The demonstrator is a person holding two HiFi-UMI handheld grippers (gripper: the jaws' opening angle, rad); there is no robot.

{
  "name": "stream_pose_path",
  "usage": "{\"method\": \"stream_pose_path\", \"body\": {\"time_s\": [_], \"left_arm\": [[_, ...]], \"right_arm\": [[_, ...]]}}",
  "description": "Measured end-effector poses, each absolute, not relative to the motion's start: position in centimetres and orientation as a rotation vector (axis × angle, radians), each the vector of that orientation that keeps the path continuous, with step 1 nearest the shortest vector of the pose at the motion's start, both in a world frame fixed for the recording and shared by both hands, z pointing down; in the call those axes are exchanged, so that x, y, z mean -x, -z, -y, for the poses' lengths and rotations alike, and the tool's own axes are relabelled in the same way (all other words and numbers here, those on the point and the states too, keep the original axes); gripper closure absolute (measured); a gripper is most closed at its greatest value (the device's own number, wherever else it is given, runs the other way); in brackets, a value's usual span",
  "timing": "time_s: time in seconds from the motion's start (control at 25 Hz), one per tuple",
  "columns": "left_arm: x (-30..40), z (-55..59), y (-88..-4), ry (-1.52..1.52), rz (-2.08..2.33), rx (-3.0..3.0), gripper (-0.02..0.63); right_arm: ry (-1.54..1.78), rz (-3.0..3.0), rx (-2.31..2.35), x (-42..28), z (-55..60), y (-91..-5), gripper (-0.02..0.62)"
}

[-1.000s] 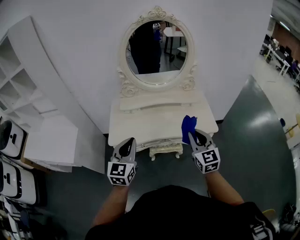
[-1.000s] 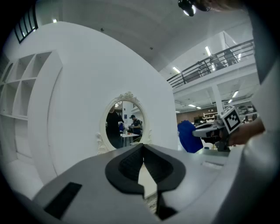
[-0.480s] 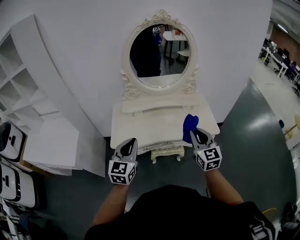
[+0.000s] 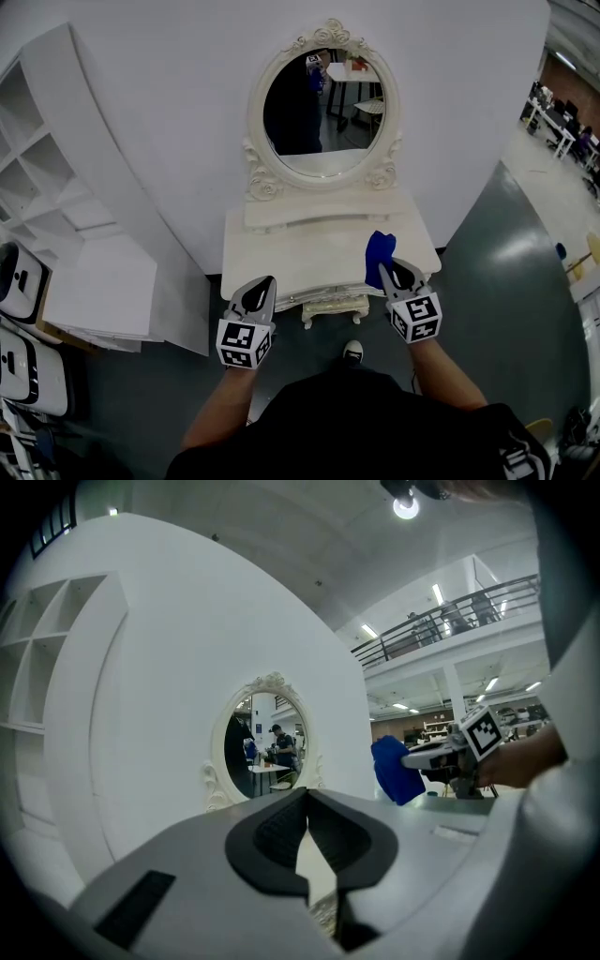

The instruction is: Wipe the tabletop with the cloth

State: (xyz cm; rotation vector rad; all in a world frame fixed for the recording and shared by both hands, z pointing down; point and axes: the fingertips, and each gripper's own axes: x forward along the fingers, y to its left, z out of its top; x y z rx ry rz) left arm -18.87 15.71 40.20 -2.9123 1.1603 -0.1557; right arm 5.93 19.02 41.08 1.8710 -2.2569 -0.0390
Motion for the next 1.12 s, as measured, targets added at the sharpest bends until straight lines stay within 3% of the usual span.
{"method": "stream_pose_path", "body": {"time_s": [1.12], "left_arm": [[7.7,3.7,-41.3,0.292,-1.385,2.839,0.595]], "right_arm": [[-0.070,2.408,-1.695,-16.7,4.3,-44.2,0.554]]}}
